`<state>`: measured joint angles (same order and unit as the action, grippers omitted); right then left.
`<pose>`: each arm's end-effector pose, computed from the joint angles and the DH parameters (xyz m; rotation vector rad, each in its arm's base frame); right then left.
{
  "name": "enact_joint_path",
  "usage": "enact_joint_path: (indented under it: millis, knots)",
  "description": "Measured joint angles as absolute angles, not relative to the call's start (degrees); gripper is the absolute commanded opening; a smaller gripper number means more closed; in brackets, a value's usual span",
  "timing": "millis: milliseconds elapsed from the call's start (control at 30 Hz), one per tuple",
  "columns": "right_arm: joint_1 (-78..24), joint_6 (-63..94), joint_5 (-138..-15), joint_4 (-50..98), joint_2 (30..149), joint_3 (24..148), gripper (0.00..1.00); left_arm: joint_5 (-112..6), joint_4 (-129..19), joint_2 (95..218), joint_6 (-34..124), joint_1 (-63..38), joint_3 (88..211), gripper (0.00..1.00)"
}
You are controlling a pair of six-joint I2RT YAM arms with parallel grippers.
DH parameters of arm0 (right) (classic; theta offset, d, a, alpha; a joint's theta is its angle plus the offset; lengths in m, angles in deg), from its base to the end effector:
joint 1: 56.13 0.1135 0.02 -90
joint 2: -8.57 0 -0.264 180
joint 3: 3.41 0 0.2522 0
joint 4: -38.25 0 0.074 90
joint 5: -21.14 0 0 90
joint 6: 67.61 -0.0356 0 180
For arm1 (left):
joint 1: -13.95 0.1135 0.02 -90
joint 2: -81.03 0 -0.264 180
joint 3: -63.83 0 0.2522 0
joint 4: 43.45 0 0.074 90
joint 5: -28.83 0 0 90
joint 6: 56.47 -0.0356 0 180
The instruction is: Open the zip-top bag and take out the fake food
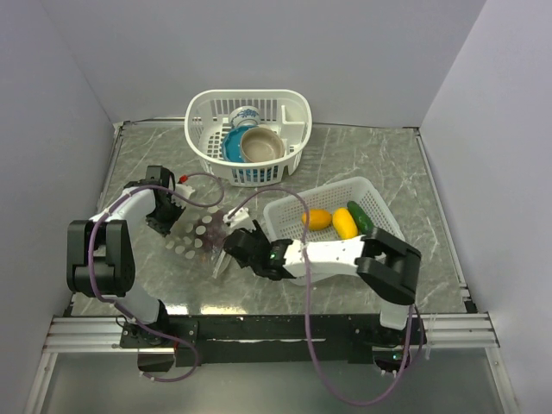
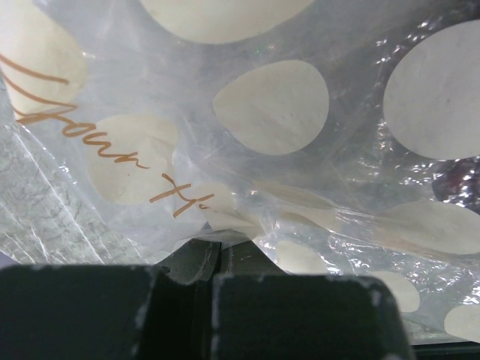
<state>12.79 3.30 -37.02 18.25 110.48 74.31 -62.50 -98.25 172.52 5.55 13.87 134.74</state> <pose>0.1539 0.3471 0.1958 -0.6849 2.1026 0.1940 0.2906 0.0004 0.1827 0.6981 2.8116 0.1222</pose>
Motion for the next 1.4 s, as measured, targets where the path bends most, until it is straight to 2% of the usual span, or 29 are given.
enact_joint_path:
  millis: [267,633,833,933,967,1067,1167,1300,1400]
  knots:
    - [12.75,7.19,-43.58,20.7,119.48,78.8,0.99,-62.5,-98.21,172.52,5.5,13.87,134.76,0.01]
    - [12.16,12.02,-47.19,25.7,124.77,85.96,0.99,-62.52,-98.16,172.52,4.78,13.87,134.76,0.01]
    - [10.06,12.5,-49.7,26.71,126.81,86.66,0.89,-62.52,-98.14,172.69,4.43,13.87,134.74,0.01]
    - [9.52,12.5,-50.97,26.73,127.75,87.6,0.72,-62.52,-98.14,172.8,4.43,13.87,134.76,0.01]
    - [9.43,12.48,-51.34,26.8,127.9,87.84,0.62,-62.52,-98.16,172.8,4.43,13.87,134.76,0.01]
    - [9.34,12.28,-52.17,27.28,127.96,87.98,0.47,-62.52,-98.16,172.8,4.43,13.87,134.74,0.01]
    - [9.34,11.78,-52.8,27.76,127.96,87.91,0.38,-62.52,-98.14,172.8,4.45,13.87,134.74,0.01]
    - [9.34,11.37,-52.83,27.65,126.48,86.25,0.31,-62.5,-97.94,172.8,4.5,13.87,134.6,0.01]
    - [9.34,10.88,-52.21,26.32,122.48,82.8,0.2,-62.5,-97.7,172.8,4.5,13.87,134.34,0.01]
